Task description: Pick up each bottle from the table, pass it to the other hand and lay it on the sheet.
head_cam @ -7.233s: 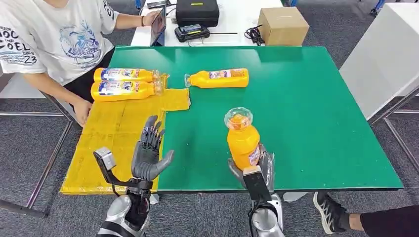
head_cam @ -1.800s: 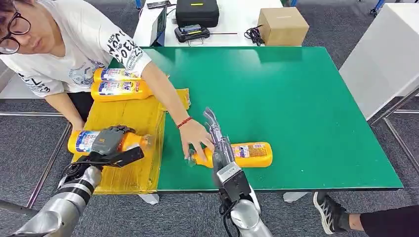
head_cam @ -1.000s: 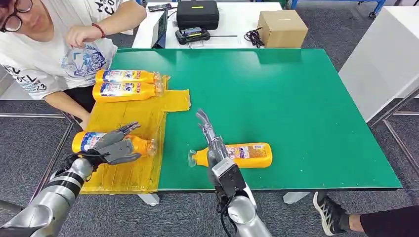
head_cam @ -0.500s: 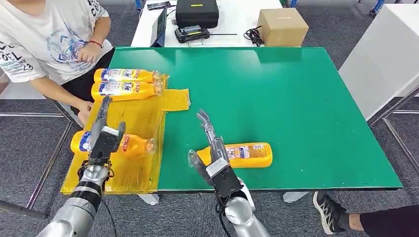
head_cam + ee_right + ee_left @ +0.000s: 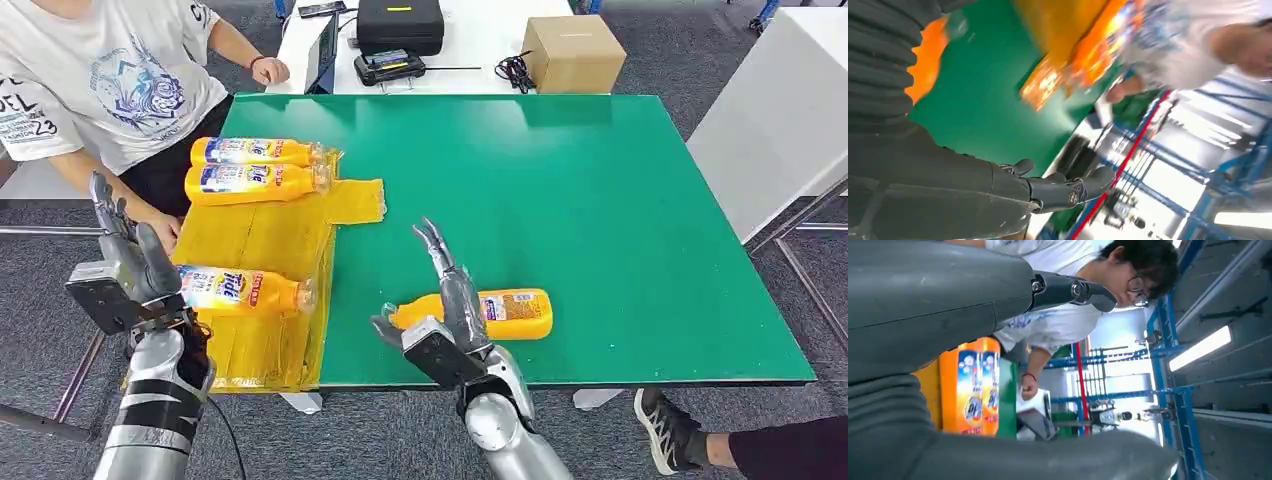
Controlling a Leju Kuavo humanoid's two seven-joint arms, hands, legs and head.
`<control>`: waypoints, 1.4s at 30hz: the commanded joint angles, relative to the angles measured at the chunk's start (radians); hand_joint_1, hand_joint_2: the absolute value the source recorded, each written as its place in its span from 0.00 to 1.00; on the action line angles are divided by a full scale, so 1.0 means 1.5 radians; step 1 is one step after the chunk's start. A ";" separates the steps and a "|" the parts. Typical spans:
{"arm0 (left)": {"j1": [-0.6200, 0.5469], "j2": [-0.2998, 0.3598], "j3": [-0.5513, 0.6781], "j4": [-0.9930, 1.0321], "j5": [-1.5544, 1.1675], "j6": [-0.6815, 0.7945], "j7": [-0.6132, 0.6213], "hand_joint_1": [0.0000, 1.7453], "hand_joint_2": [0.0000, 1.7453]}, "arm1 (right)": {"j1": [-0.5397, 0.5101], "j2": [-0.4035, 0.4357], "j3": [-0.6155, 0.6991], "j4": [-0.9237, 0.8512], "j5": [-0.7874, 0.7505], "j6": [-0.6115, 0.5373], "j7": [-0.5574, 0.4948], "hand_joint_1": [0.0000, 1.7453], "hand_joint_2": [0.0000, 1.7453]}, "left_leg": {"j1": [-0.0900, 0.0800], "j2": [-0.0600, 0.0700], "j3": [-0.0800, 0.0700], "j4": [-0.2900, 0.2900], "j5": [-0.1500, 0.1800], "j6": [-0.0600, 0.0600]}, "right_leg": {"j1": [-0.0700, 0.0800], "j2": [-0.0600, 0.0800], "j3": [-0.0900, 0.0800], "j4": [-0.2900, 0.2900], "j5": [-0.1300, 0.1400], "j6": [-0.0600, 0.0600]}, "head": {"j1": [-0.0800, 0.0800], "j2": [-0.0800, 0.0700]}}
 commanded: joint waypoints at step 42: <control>0.011 -0.035 0.011 0.157 -0.030 -0.052 -0.012 0.00 1.00 | -0.282 -0.306 0.203 0.273 -0.064 0.355 0.152 0.00 1.00 | 0.001 0.000 0.001 0.001 -0.001 -0.001 | 0.001 0.000 0.002 0.000 -0.001 -0.001 | 0.000 0.000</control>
